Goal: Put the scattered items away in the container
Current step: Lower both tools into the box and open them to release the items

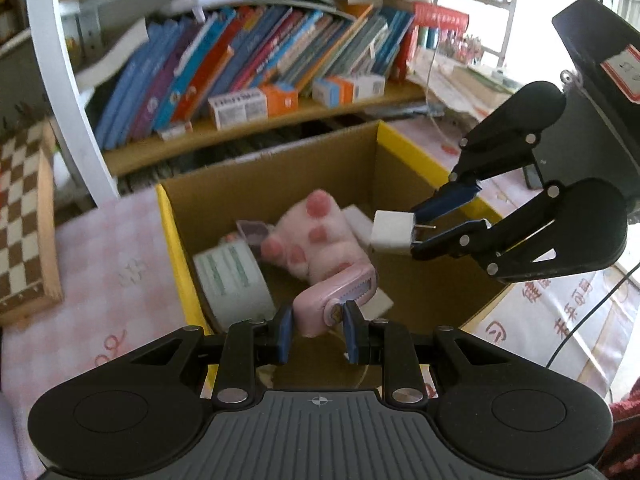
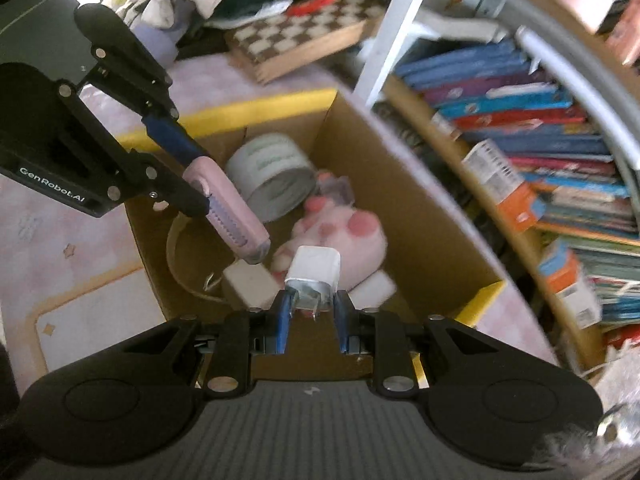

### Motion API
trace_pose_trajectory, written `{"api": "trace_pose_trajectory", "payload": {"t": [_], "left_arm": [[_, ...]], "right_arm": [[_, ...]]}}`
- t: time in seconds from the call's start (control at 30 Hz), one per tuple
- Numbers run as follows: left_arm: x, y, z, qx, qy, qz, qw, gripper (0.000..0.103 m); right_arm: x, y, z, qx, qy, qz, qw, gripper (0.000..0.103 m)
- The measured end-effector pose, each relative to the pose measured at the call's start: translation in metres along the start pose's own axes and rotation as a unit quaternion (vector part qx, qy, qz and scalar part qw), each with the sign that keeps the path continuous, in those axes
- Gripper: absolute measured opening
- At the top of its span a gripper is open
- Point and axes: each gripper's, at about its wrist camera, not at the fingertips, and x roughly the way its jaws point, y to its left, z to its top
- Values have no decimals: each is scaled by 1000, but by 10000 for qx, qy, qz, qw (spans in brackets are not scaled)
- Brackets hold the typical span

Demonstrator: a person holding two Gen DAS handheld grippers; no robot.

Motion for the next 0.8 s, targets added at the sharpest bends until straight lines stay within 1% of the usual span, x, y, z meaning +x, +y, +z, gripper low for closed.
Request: {"api": "trace_pose_trajectory", "payload": {"t": [0.37, 0.47, 0.7, 0.8], "left_arm": [[24, 0, 6, 194, 648, -169, 9976, 25], [26, 2, 6, 144, 712, -175, 9972, 25], [31, 5, 7, 27, 820, -229, 9964, 25], [32, 6, 7, -3, 849, -261, 9961, 25]], "right_arm": [[36, -6, 3, -275, 459, 615, 9967, 22], [44, -9, 1, -357, 599, 705, 9951, 22], [68, -17, -7, -254, 936, 882, 9914, 21], [71, -16, -7, -272, 981, 894, 9908, 20]]}}
